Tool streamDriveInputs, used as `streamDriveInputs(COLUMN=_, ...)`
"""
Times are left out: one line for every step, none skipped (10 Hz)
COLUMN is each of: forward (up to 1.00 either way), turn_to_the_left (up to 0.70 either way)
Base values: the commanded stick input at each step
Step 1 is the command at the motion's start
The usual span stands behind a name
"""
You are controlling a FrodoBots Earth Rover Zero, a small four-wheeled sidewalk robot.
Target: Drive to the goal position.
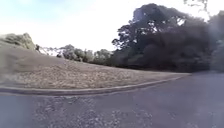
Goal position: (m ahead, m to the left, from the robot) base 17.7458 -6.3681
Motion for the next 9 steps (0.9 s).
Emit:
streamDriveInputs(forward=0.7, turn_to_the_left=-0.14)
streamDriveInputs(forward=0.7, turn_to_the_left=-0.14)
streamDriveInputs(forward=0.7, turn_to_the_left=-0.14)
streamDriveInputs(forward=0.7, turn_to_the_left=-0.14)
streamDriveInputs(forward=0.7, turn_to_the_left=-0.14)
streamDriveInputs(forward=0.7, turn_to_the_left=-0.14)
streamDriveInputs(forward=0.7, turn_to_the_left=-0.14)
streamDriveInputs(forward=0.7, turn_to_the_left=-0.14)
streamDriveInputs(forward=0.7, turn_to_the_left=-0.14)
